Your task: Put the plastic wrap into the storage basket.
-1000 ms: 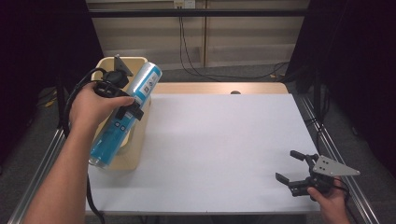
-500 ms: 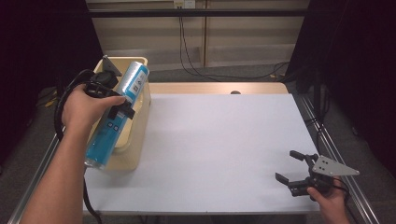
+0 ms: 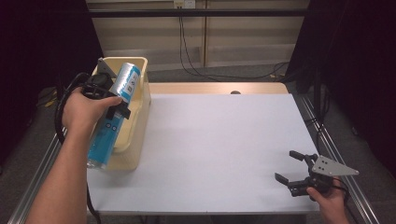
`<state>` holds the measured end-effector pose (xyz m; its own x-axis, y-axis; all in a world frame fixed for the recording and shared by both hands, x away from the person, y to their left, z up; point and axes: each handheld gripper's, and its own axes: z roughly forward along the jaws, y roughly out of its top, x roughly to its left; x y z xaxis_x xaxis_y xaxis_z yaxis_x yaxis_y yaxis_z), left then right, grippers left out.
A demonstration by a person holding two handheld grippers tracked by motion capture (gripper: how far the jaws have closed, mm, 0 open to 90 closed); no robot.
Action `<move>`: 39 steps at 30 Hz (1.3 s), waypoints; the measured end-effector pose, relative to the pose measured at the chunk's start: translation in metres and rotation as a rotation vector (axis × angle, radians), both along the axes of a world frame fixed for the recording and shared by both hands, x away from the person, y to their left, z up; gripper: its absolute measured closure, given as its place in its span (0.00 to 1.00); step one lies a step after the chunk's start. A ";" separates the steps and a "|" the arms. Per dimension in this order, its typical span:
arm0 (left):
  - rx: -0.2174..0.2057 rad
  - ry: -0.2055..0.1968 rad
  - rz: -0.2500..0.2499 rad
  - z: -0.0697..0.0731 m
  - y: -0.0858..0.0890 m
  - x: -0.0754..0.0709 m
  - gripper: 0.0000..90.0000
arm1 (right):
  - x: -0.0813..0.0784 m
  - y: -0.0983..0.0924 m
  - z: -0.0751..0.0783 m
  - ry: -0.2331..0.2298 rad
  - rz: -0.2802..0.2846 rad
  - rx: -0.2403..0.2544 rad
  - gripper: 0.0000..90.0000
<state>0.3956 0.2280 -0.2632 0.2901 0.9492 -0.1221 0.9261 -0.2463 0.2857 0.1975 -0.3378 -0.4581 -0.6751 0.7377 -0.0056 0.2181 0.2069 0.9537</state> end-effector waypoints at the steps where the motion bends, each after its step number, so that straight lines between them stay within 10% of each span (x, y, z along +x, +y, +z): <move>1: 0.000 0.001 0.003 -0.001 0.001 0.000 0.36 | 0.000 0.000 0.000 0.001 0.001 -0.003 0.03; 31: 0.032 0.044 0.107 -0.024 0.012 0.004 0.35 | 0.000 0.001 0.000 -0.004 0.003 -0.003 0.03; 39: -0.033 0.005 0.093 0.001 0.009 0.004 0.32 | 0.001 0.001 0.000 -0.004 0.004 -0.009 0.03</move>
<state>0.3992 0.2370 -0.2623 0.2004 0.9673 -0.1555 0.9461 -0.1498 0.2872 0.1985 -0.3368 -0.4585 -0.6777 0.7352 -0.0154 0.2134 0.2166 0.9526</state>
